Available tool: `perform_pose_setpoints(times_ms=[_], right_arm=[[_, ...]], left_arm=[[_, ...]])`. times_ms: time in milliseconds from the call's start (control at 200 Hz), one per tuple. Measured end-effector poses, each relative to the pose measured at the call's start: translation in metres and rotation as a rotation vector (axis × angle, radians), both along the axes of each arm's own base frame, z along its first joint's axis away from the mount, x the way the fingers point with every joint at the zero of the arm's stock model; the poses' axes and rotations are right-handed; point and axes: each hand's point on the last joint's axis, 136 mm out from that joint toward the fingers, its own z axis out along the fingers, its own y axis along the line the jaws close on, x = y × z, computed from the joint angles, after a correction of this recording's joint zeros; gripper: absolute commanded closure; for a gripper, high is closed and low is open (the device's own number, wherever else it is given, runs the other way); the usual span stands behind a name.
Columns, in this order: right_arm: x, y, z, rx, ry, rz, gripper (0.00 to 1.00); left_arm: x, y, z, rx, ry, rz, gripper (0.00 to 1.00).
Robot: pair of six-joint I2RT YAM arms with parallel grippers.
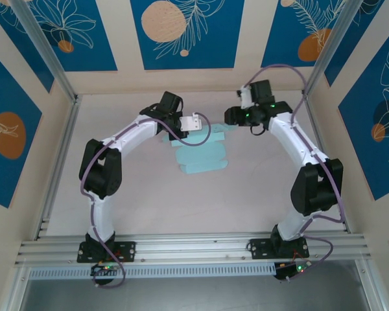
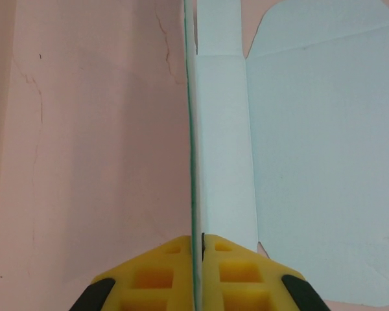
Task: Fold the paper box
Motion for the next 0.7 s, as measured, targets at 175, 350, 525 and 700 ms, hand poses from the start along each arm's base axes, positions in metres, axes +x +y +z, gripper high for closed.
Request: perform_pose_setpoints(times_ms=[175,350,525,700], right_arm=[[0.008,-0.007,0.006,0.19,0.12,-0.125,0.42],[0.015,0.029,-0.032,0.238,0.281,-0.111,0.36],[0.025,0.051,-0.057,0.225,0.368,-0.094,0.33],[0.029,0.056,-0.059,0.239,0.389,-0.094,0.31]], left_arm=[[0.006,0.001,0.0,0.009,-0.034,0.007,1.0],[0.009,0.002,0.0,0.015,-0.05,0.015,1.0],[0.01,0.002,0.0,0.014,-0.056,0.017,1.0],[0.012,0.002,0.001,0.012,-0.063,0.019,1.0]])
